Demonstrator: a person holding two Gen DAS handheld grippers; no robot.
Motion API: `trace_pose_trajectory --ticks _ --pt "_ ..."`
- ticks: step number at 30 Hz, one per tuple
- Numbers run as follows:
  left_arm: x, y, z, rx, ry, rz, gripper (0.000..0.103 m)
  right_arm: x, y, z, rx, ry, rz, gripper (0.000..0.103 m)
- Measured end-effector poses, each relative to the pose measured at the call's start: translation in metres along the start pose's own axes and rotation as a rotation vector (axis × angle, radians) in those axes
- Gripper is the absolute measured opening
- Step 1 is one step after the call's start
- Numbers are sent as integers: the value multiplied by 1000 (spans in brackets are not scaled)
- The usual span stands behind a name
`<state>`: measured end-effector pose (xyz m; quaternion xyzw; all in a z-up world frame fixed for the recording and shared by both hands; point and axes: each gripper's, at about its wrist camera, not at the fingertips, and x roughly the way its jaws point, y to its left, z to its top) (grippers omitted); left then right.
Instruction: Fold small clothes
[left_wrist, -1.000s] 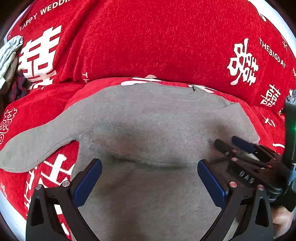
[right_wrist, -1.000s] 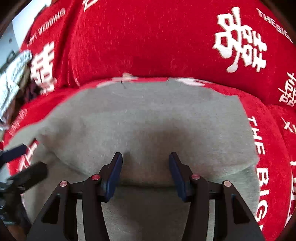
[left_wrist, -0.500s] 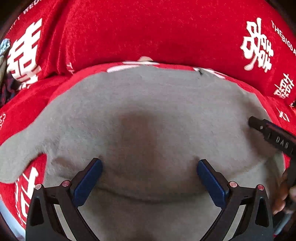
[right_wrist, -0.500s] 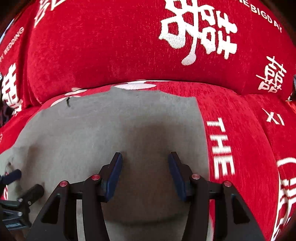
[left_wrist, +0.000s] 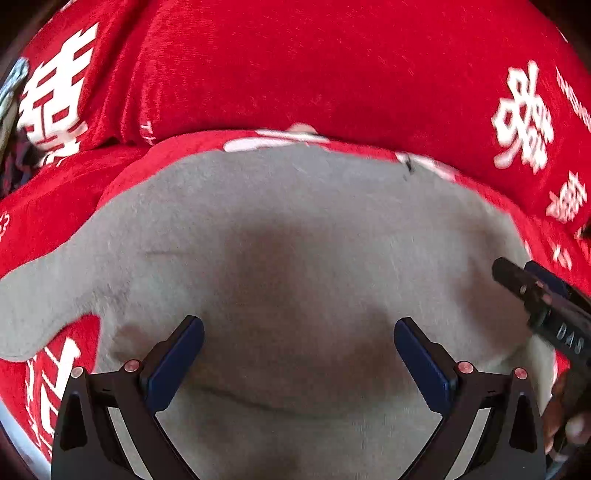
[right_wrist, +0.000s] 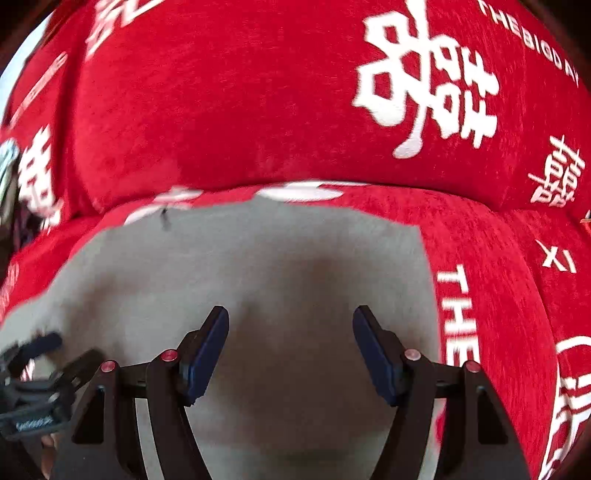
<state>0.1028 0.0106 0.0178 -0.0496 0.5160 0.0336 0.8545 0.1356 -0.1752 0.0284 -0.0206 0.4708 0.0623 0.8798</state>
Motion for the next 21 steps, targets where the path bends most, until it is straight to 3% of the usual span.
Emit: trace_pose_trajectory --ticks 2,4,9,11,21 --pt "0 -6 -9 36 -7 40 103 3 4 -18 -23 35 -35 73" --pt "-5 -8 -15 53 -20 55 103 -8 4 -32 -32 -1 -53 73" --pt "-21 -2 -33 22 -35 26 103 -40 11 -55 0 -53 -10 73" --pt "-15 -2 -40 26 -6 34 103 -33 19 -66 -19 0 -15 73" --pt "-48 0 -96 61 -67 32 103 -68 34 -121 -78 -101 -62 73"
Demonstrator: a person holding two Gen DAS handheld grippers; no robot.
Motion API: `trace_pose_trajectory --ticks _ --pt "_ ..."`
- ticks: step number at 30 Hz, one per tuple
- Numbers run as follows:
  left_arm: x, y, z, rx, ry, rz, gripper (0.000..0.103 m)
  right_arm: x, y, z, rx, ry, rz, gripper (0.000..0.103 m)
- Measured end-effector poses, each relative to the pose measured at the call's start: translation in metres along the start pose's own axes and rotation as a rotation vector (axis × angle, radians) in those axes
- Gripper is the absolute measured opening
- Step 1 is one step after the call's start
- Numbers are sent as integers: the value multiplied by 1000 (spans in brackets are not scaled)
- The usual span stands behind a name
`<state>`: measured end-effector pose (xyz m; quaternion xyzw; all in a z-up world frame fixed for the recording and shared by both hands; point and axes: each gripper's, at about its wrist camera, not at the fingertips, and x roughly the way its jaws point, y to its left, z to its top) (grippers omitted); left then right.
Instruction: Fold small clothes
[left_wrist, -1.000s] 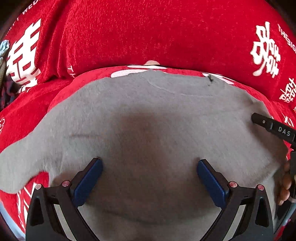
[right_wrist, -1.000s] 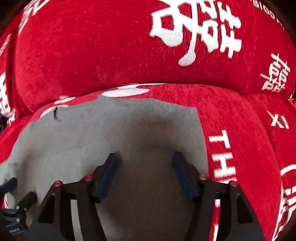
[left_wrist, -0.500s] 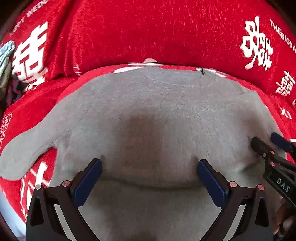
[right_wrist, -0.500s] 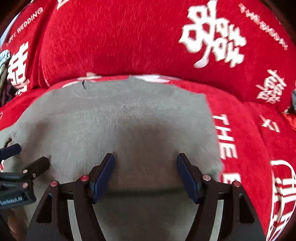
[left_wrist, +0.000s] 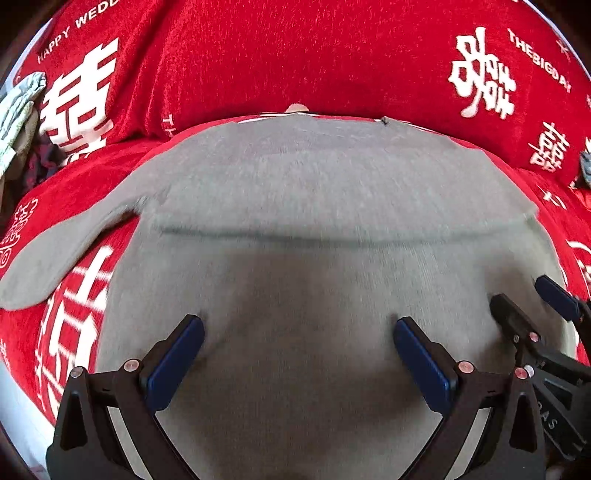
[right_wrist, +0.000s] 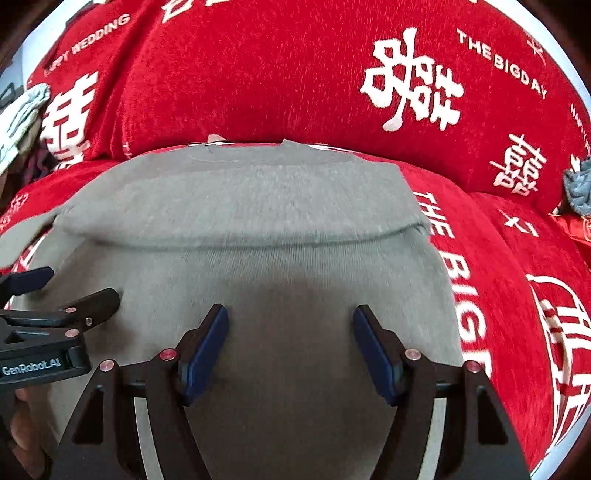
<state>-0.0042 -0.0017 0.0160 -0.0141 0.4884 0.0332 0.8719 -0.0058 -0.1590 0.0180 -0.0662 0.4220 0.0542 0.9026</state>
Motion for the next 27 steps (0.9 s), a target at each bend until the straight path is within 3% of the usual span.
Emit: trace_pose_trajectory --ticks 3,7,9,12,13,15,17,21,27 --pt "-13 28 -5 -53 -15 25 103 -4 -1 -2 -19 13 13 73" --pt "-27 121 -1 -292 -63 129 103 0 2 6 -28 52 8 73" --pt "-29 177 -2 -448 -70 228 103 2 7 10 -33 62 -2 73" --pt "-28 273 -14 -725 -62 480 103 5 15 14 -49 68 -21 73" --pt "-25 295 -20 -788 -50 498 103 5 17 15 -55 68 -24 73" --pt "-12 347 -30 -933 -3 462 103 7 22 17 -71 70 -33 73" --pt "-3 374 -33 -999 8 438 103 7 27 18 -88 71 -44 73" --pt "10 402 -20 -1009 -10 473 103 9 34 22 -113 75 -63 73" --pt "16 426 3 -1032 -35 463 103 12 38 30 -134 93 -80 73"
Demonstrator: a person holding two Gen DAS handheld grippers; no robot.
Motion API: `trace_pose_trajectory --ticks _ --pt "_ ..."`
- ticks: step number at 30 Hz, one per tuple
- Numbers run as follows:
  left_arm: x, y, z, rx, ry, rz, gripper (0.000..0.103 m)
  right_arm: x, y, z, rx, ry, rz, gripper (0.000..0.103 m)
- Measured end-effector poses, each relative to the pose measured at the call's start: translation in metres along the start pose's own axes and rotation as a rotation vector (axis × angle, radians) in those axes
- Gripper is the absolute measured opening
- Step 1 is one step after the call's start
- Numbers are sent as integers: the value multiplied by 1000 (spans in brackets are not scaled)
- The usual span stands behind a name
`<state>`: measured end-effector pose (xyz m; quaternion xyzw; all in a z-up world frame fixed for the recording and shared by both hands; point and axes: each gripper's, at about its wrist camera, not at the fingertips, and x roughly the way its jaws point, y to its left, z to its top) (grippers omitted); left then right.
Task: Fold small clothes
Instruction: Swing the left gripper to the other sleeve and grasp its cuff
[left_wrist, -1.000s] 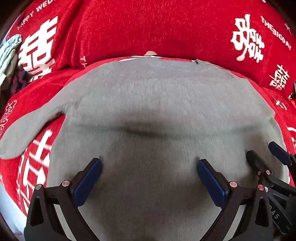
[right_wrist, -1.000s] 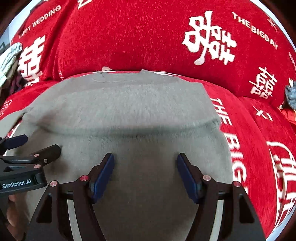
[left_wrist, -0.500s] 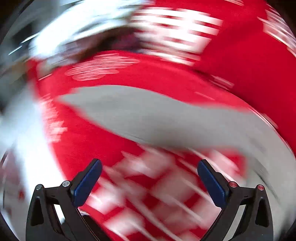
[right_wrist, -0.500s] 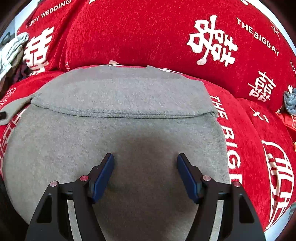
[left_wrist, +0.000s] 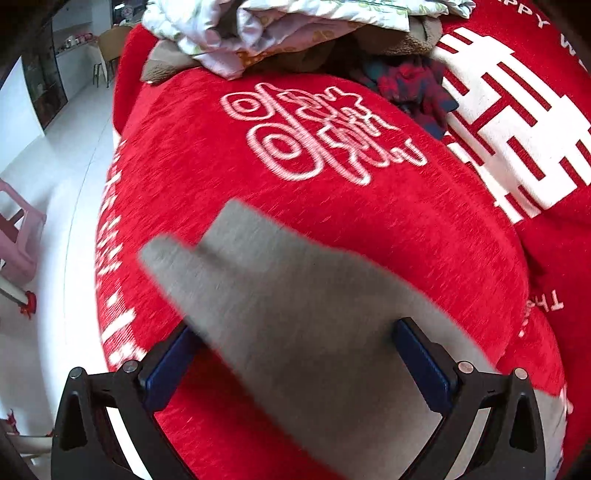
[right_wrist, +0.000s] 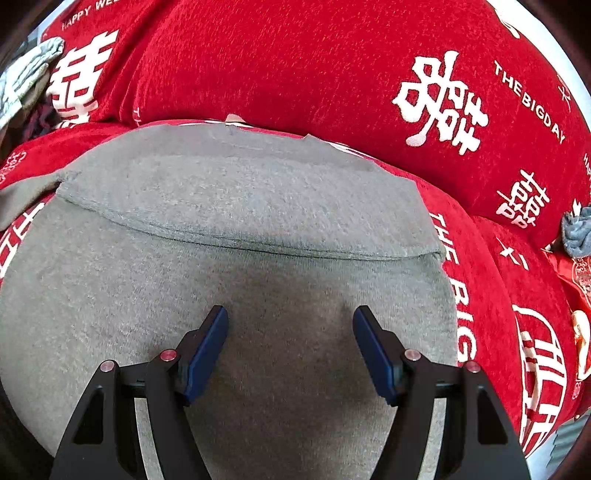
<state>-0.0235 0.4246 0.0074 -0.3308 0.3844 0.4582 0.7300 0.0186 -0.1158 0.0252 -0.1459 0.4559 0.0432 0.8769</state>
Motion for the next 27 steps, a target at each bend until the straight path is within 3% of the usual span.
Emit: trace_pose_trajectory --ticks 2,4,6,9,12,17,21,25,27 --pt "1 -3 8 4 -4 -48 100 0 3 6 -17 4 -8 73" --pt "-4 -2 9 12 -33 -46 80 -2 7 15 -27 -4 6 73" --pt "-9 1 8 18 -44 -59 50 -5 15 27 -44 -19 21 73" --pt "-10 11 12 15 -42 -94 23 -7 33 49 -79 -45 43 73" --pt "-9 19 14 39 -50 -128 15 -6 55 75 -113 -72 74 73" --pt "-22 33 13 30 -62 -198 14 11 120 129 -178 -96 189 73" --pt "-40 37 14 51 -110 -209 14 43 176 161 -215 -52 180 73" --pt "-54 35 19 76 -130 -232 14 77 225 164 -260 32 144 73" --pt "-61 28 19 111 -146 -231 14 79 241 162 -255 11 128 73"
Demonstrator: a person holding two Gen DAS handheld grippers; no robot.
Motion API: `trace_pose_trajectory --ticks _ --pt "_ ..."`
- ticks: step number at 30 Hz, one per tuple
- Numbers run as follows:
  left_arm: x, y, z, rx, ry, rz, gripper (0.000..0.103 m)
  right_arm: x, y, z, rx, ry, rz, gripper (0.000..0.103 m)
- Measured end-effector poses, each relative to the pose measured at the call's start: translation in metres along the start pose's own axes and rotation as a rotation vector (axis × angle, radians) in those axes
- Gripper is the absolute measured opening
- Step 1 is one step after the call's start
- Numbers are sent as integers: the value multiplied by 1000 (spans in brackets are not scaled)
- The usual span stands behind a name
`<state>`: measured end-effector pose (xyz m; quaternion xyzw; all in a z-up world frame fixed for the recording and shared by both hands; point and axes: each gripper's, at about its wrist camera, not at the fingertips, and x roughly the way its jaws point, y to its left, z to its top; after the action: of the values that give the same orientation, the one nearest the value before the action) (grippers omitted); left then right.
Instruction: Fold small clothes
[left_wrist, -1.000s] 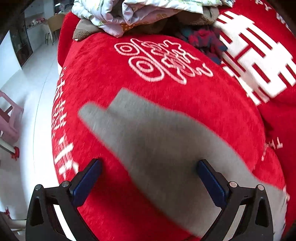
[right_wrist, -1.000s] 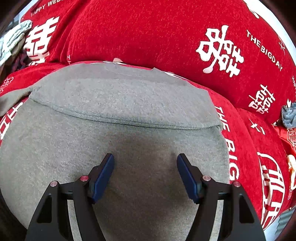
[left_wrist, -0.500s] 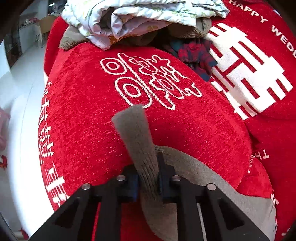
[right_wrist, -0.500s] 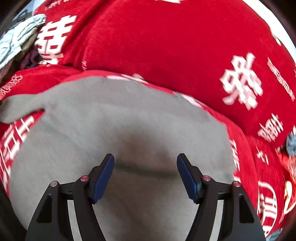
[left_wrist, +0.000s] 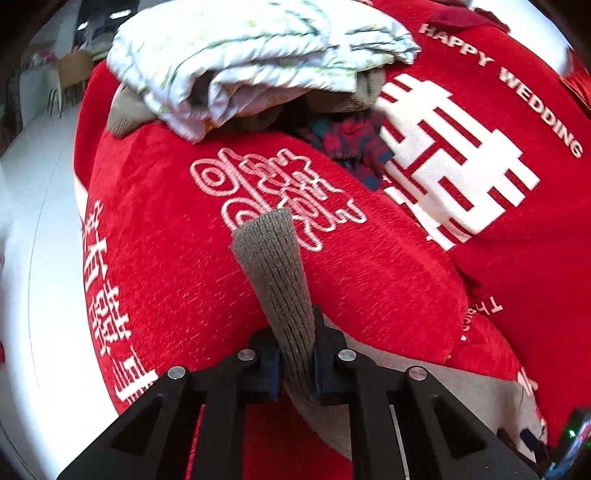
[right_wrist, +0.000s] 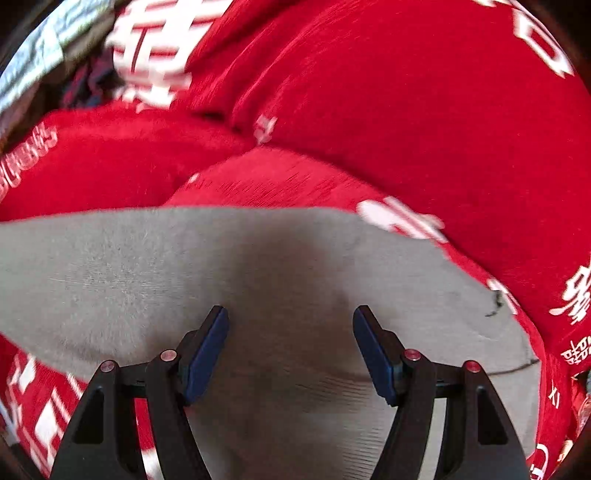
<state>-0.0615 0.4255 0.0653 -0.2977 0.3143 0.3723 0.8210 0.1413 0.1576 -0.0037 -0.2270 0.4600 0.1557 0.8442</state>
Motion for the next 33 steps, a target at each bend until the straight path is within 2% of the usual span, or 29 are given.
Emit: trace_pose_trajectory --ticks 1,3,4,6,8,12,20,25,33 --pt "-2 -4 1 13 -6 -3 14 -1 5 2 10 -8 50 73" --pt "-8 -12 3 34 -13 -14 14 -3 6 6 55 36 298 72" --pt "-11 -16 5 44 -19 -22 14 -7 4 5 74 32 336 69" --pt "-19 -28 8 70 -36 -29 14 -20 -2 0 53 -10 210 69" --pt "-24 -41 9 97 -41 -29 14 -29 -12 -8 28 -27 157 69" --pt "-32 -76 6 169 -35 -43 14 -46 -54 -31 77 -30 162 69" --pt "-51 -163 -23 326 -7 -108 14 -74 -135 -95 162 -24 95 70" --pt "-61 -218 -56 430 23 -137 14 -86 -164 -126 208 -35 86 70" --pt "-66 -278 -107 547 90 -154 14 -99 -190 -160 251 -61 77 70"
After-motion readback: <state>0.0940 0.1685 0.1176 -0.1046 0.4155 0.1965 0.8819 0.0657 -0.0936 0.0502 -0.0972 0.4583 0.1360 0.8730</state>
